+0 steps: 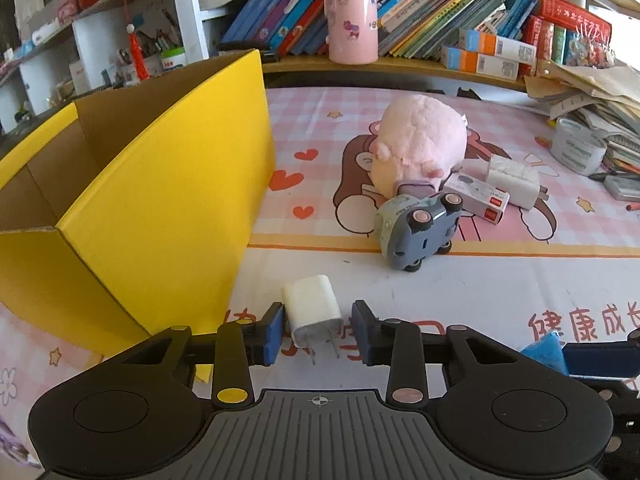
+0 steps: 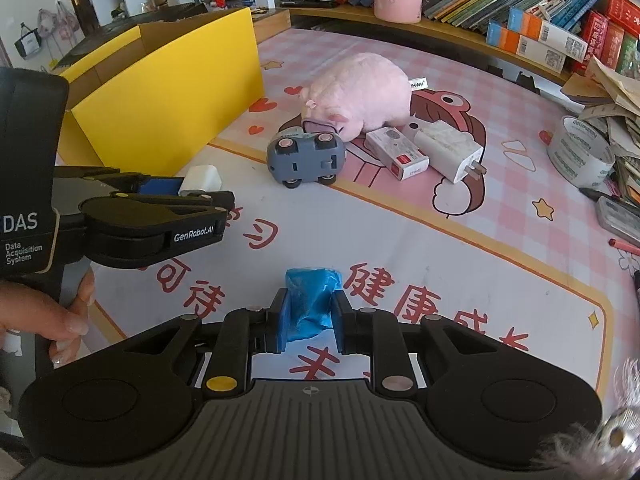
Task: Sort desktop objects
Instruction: 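Lift the charger and blue bag and carry both toward the yellow box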
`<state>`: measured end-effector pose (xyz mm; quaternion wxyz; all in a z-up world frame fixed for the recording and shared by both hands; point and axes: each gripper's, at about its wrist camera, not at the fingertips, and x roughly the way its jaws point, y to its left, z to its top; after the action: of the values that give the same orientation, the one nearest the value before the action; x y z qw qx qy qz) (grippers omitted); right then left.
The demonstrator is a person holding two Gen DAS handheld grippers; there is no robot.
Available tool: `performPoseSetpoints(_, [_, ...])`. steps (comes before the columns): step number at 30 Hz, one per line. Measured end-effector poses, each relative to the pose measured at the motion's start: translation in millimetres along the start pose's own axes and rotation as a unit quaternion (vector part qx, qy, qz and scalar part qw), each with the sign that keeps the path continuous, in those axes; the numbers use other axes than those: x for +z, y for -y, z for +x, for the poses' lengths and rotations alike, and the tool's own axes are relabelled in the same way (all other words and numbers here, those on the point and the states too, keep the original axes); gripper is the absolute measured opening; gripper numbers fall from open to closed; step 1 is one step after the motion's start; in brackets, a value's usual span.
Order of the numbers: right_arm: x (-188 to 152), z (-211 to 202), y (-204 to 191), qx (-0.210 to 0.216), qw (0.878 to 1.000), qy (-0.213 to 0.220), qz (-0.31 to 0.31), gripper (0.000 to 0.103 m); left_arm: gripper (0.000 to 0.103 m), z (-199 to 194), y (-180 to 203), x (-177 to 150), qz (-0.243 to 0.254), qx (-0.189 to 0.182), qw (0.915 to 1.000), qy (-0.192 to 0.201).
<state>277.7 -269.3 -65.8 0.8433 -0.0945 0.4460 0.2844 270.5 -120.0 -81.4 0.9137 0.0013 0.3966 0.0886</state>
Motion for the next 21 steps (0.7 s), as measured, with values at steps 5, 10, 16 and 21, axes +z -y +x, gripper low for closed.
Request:
performPoseSetpoints(5, [-0.8,4.5,-1.7,-0.002,1.000,-0.004,-0.008,0.026,0.025,-2.1,1.0,0.9,0.011,-0.023,0.9997,-0.006])
performPoseSetpoints(10, [-2.0,8.3,-3.0,-0.004,1.000,-0.007,-0.013,0.031,0.025,-16.4,-1.8,-3.9,0.020,-0.042,0.9989,-0.004])
performPoseSetpoints(16, [-1.0,12.1,-4.6,-0.011,1.000,-0.008,-0.010,0.032,0.025,-38.8,-7.2,-8.8,0.026,-0.069,0.9972,0.008])
performPoseSetpoints(21, [-1.7,15.0,-8.3,-0.026,0.999,-0.010,-0.016,0.029,0.025,-53.3,-8.7,-11.7,0.036,-0.086,0.9955,0.013])
